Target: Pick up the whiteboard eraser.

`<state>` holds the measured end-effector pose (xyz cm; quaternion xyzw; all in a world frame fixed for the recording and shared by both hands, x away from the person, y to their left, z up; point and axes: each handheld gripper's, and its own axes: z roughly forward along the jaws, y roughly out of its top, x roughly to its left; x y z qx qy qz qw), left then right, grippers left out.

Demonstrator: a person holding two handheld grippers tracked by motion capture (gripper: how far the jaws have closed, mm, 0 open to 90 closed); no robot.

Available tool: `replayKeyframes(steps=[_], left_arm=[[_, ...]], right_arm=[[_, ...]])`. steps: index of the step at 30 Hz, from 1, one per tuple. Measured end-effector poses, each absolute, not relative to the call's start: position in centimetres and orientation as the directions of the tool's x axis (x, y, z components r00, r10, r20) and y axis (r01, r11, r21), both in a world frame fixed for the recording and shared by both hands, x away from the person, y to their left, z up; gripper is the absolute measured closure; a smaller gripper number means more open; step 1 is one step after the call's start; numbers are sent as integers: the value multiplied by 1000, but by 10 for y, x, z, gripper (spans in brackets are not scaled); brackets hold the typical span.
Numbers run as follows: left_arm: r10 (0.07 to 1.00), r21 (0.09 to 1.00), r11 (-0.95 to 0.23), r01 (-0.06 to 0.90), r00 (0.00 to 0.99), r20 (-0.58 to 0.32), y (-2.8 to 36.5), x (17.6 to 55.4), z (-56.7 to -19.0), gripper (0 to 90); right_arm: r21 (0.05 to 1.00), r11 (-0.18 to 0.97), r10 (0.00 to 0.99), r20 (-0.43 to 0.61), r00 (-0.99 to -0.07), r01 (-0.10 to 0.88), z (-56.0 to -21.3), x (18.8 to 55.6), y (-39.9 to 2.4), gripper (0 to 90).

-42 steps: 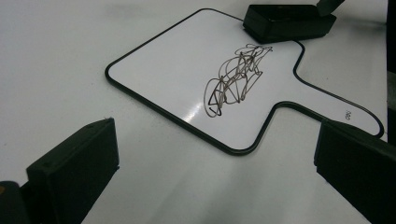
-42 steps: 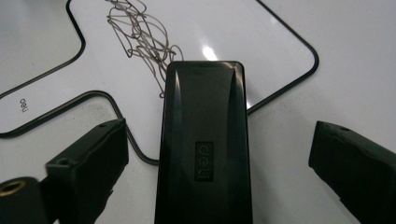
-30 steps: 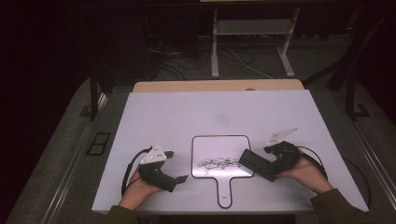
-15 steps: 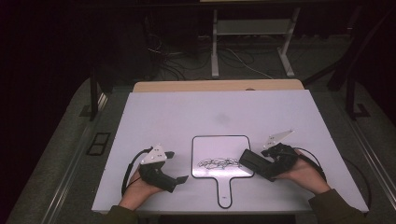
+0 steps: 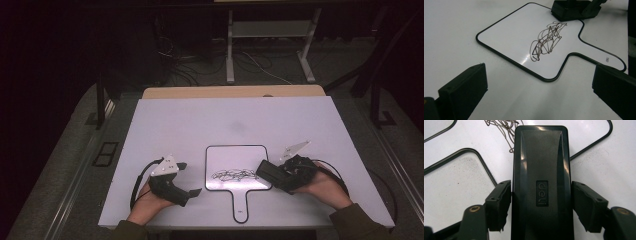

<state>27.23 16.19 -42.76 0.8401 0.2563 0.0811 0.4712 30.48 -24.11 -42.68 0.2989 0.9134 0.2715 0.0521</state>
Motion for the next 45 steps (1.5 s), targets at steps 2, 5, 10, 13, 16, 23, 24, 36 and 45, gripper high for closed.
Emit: replayKeyframes(steps=[2, 5, 10, 13, 16, 23, 24, 36, 45], left_arm=[[507, 835, -422, 354, 855, -106, 162, 272, -428, 0], [506, 834, -424, 354, 856, -106, 162, 272, -428, 0], [506, 834, -423, 353, 856, -106, 162, 272, -428, 0], [506, 833, -425, 354, 856, -106, 162, 272, -428, 0], [505, 834, -426, 350, 857, -102, 162, 272, -428, 0], [506, 834, -425, 353, 856, -104, 162, 272, -427, 0], [506, 834, -424, 353, 856, -105, 162, 272, -427, 0], [498, 835, -424, 350, 860, -108, 160, 271, -428, 0], [493, 840, -415, 350, 862, -115, 161, 272, -428, 0]], right_arm=[[526, 675, 574, 67, -816, 517, -427, 305, -241, 347], [523, 677, 574, 64, -816, 518, -427, 305, -240, 360], [520, 681, 576, 56, -815, 516, -427, 304, -240, 374], [516, 689, 573, 44, -818, 510, -427, 304, -239, 377], [511, 703, 562, 27, -827, 495, -428, 303, -237, 377], [505, 705, 564, 26, -826, 497, -427, 304, -236, 379], [506, 708, 559, 26, -829, 493, -427, 304, -236, 380], [505, 686, 579, 58, -813, 525, -425, 306, -240, 387], [523, 661, 592, 77, -802, 538, -416, 309, -244, 387]])
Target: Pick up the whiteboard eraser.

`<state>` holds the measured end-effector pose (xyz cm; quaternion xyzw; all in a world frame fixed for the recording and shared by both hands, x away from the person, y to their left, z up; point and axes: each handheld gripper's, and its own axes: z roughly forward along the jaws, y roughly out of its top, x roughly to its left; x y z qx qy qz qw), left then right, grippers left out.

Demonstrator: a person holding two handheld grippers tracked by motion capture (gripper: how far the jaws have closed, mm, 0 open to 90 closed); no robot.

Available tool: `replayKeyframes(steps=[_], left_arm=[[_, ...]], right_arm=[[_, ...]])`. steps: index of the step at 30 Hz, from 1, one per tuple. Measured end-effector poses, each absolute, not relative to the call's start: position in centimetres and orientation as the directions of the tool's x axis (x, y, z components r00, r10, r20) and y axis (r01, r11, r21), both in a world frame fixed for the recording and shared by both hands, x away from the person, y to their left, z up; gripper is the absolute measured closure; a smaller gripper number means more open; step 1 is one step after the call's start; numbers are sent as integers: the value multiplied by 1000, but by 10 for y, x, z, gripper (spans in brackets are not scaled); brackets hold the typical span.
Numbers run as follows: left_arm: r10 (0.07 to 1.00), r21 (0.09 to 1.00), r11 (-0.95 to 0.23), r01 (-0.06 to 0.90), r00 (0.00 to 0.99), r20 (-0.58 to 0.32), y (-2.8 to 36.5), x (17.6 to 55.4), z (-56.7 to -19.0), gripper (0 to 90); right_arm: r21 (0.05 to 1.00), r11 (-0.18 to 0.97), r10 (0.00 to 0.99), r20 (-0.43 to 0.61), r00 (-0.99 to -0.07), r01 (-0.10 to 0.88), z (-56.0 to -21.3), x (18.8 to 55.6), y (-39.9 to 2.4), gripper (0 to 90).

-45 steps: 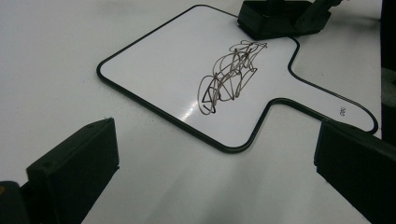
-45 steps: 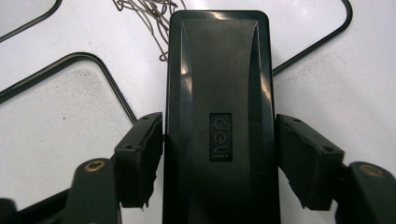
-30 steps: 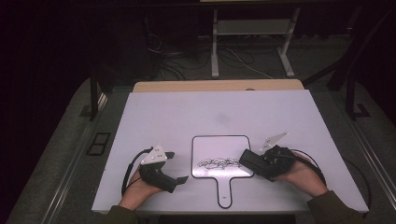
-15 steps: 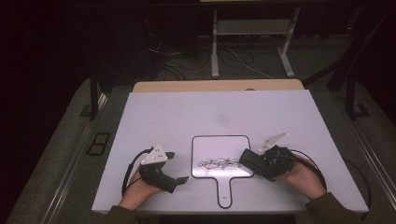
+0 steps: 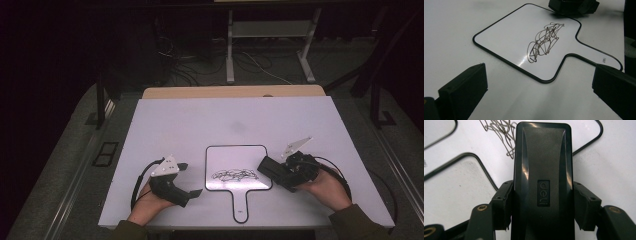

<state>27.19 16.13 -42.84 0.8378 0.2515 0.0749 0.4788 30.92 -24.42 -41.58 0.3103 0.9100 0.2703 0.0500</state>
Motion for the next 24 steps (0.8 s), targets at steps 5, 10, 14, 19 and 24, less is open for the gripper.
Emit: replayKeyframes(steps=[5, 10, 14, 19, 24], left_arm=[[493, 841, -413, 349, 862, -116, 163, 273, -429, 0], [495, 842, -412, 349, 862, -115, 163, 273, -429, 0], [496, 842, -411, 350, 861, -115, 162, 273, -428, 0], [496, 841, -412, 350, 861, -116, 161, 272, -427, 0], [490, 839, -416, 351, 863, -118, 159, 271, -428, 0]], right_arm=[[531, 654, 590, 88, -803, 539, -413, 311, -244, 386], [540, 651, 589, 86, -804, 534, -410, 311, -243, 386], [555, 643, 585, 89, -806, 528, -405, 312, -243, 386], [571, 635, 579, 96, -810, 521, -402, 316, -243, 386], [575, 632, 574, 104, -812, 520, -399, 319, -239, 386]])
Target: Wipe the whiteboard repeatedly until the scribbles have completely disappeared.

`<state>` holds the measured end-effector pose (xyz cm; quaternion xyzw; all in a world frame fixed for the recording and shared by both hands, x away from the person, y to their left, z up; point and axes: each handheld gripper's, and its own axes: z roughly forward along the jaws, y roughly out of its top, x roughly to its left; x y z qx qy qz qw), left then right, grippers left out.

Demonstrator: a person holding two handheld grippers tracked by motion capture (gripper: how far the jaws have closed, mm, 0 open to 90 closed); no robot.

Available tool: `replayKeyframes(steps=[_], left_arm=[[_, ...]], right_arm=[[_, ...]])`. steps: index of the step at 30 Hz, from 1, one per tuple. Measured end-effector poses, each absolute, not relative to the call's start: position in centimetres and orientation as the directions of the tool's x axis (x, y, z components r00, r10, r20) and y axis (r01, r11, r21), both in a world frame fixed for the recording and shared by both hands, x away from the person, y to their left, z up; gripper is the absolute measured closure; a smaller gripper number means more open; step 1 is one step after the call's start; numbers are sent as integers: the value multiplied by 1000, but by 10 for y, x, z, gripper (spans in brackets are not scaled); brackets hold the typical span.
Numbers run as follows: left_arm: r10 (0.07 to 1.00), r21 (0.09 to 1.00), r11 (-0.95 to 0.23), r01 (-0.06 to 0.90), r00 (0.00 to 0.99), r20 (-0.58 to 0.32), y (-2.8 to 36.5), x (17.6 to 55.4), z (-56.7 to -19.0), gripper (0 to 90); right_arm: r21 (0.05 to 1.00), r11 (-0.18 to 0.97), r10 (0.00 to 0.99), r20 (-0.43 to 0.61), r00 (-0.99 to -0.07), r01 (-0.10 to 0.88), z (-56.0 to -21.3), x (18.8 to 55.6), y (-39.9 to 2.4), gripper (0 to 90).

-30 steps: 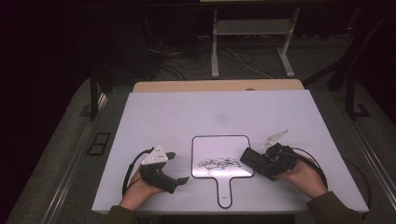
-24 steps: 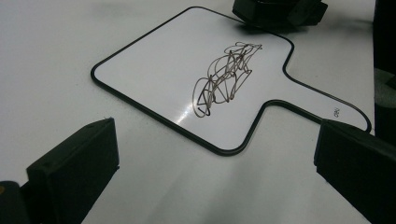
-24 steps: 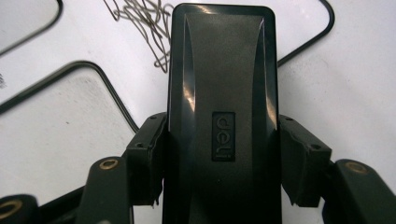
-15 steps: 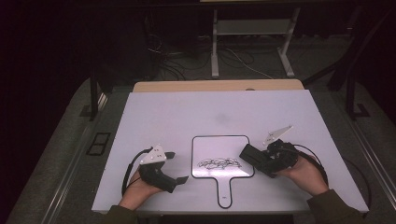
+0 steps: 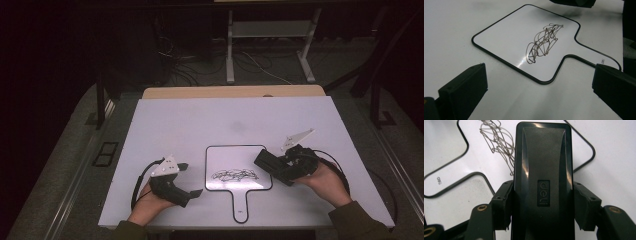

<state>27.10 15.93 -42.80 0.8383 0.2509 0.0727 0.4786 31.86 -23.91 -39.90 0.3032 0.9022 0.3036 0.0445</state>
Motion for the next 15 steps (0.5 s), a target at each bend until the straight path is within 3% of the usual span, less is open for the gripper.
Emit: replayKeyframes(steps=[15], left_arm=[[500, 841, -407, 357, 857, -122, 162, 271, -429, 0]], right_arm=[[593, 640, 548, 93, -831, 488, -391, 335, -216, 386]])
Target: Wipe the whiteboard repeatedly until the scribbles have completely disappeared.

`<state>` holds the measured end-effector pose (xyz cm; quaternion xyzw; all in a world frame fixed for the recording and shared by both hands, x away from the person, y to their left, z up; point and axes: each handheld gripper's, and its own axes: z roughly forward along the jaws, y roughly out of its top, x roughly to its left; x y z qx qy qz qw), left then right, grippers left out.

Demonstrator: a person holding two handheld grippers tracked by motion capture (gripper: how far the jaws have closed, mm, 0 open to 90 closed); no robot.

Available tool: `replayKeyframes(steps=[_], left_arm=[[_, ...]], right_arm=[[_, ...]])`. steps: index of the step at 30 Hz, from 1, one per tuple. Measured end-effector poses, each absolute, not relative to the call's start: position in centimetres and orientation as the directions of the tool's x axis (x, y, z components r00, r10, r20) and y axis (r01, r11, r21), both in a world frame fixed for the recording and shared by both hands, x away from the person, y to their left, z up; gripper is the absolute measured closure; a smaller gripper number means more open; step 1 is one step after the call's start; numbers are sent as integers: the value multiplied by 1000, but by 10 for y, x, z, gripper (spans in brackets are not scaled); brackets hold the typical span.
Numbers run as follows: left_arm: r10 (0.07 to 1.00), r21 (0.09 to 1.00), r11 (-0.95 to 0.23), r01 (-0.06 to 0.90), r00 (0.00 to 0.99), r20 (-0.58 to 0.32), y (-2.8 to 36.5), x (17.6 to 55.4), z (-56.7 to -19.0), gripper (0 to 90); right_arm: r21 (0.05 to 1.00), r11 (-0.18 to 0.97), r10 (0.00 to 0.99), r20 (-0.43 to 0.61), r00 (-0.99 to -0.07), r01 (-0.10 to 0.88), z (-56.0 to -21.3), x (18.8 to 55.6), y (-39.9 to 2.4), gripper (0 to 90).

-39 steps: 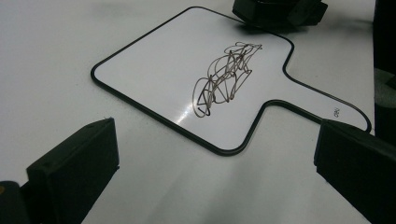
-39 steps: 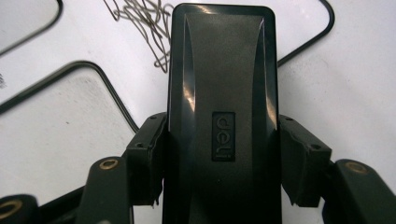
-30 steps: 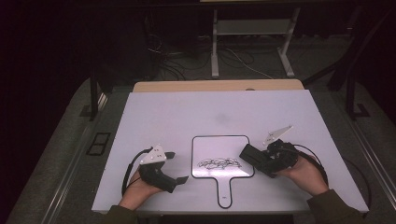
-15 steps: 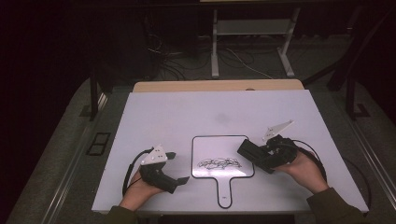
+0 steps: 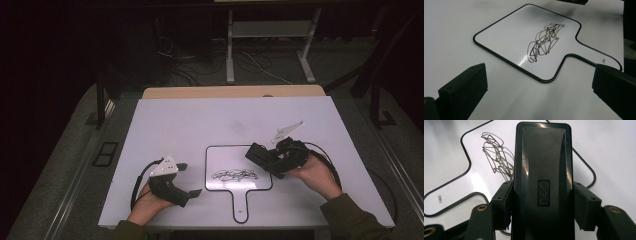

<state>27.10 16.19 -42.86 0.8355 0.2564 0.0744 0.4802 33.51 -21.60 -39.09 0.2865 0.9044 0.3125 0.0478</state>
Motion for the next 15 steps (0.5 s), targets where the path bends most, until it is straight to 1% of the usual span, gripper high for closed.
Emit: replayKeyframes(steps=[7, 15], left_arm=[[495, 839, -412, 355, 860, -120, 159, 271, -428, 0], [496, 843, -404, 356, 859, -125, 160, 271, -429, 0]], right_arm=[[590, 654, 530, 89, -843, 474, -390, 337, -204, 386], [584, 668, 516, 83, -853, 461, -395, 349, -187, 385]])
